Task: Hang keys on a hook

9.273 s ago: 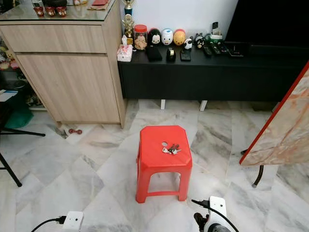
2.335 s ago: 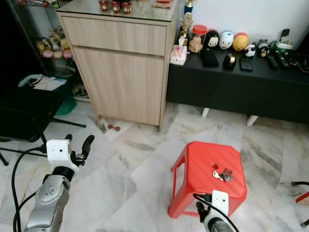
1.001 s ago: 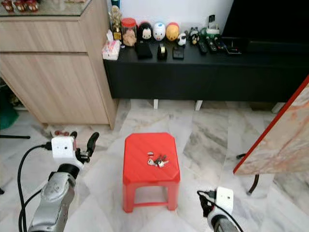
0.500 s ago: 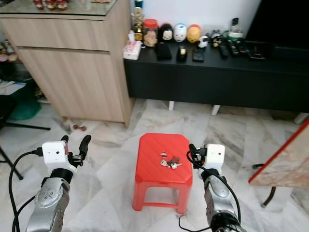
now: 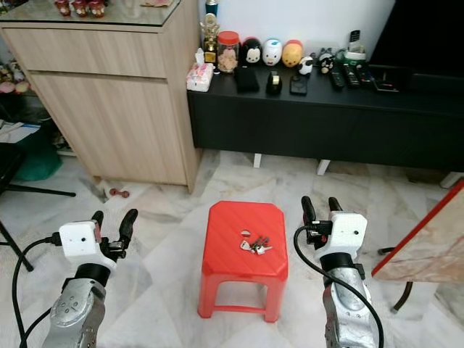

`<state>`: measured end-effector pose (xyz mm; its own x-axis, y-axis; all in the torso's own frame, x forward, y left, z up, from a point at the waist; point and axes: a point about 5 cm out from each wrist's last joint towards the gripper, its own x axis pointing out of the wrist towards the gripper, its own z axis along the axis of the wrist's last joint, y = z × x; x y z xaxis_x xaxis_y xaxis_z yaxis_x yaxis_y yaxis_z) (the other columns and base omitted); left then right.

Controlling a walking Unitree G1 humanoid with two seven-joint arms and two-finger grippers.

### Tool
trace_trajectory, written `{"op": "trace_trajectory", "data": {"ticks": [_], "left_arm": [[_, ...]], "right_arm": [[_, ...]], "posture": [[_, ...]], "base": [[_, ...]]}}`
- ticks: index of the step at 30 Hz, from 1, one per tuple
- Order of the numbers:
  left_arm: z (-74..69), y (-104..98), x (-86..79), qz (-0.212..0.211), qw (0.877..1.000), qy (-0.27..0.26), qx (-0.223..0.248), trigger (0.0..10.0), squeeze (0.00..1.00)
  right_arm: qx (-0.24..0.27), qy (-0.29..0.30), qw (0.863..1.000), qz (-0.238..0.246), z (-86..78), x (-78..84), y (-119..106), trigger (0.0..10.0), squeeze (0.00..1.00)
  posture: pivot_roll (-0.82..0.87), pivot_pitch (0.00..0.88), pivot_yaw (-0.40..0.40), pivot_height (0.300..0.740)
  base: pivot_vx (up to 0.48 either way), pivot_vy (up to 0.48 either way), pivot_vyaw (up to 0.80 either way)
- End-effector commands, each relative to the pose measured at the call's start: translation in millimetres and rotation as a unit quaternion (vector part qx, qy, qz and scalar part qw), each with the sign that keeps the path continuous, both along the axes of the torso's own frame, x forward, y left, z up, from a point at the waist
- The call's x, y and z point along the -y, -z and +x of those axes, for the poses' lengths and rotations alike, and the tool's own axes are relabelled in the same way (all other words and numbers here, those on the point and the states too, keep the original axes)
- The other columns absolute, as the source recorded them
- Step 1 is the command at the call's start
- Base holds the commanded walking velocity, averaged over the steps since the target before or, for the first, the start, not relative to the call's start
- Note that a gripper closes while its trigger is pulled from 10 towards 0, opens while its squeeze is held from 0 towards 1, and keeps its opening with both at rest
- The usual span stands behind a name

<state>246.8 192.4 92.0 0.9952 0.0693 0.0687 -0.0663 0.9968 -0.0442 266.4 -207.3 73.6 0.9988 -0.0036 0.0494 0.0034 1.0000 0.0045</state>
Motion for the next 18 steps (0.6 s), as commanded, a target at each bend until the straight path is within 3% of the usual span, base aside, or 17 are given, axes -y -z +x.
{"op": "trace_trajectory", "data": {"ticks": [1,8,11,14,18], "left_arm": [[1.3,-4,-0.7,-0.002,1.000,-0.001,0.003,10.0,0.00],[4.1,-9,-4.2,0.002,1.000,-0.004,0.006,10.0,0.00],[5.6,-10,-5.2,0.010,1.000,-0.001,0.008,10.0,0.00],[6.2,-12,-5.8,0.009,1.000,0.000,0.009,10.0,0.00],[6.5,-12,-4.0,0.023,1.000,0.013,0.005,10.0,0.00]], "right_arm": [[-0.011,-0.002,1.000,-0.001,-0.6,1.7,1,10.0,0.00],[-0.025,-0.002,0.999,-0.021,6.2,9.8,-6,10.0,0.00],[-0.028,0.000,0.999,-0.036,3.2,12.0,-6,10.0,0.00],[-0.037,0.002,0.999,-0.026,-0.1,13.2,-2,10.0,0.00],[-0.035,0.017,0.999,-0.006,-1.2,16.0,-3,10.0,0.00]], "posture": [[-0.10,0.012,-0.057,0.740],[-0.09,0.030,-0.071,0.740],[-0.08,0.039,-0.068,0.740],[-0.09,0.044,-0.064,0.740],[-0.10,0.061,-0.054,0.740]], "base": [[0.000,0.000,0.00],[0.000,0.000,0.00],[0.250,0.000,0.80],[0.282,0.000,0.73],[0.292,0.000,0.00]]}}
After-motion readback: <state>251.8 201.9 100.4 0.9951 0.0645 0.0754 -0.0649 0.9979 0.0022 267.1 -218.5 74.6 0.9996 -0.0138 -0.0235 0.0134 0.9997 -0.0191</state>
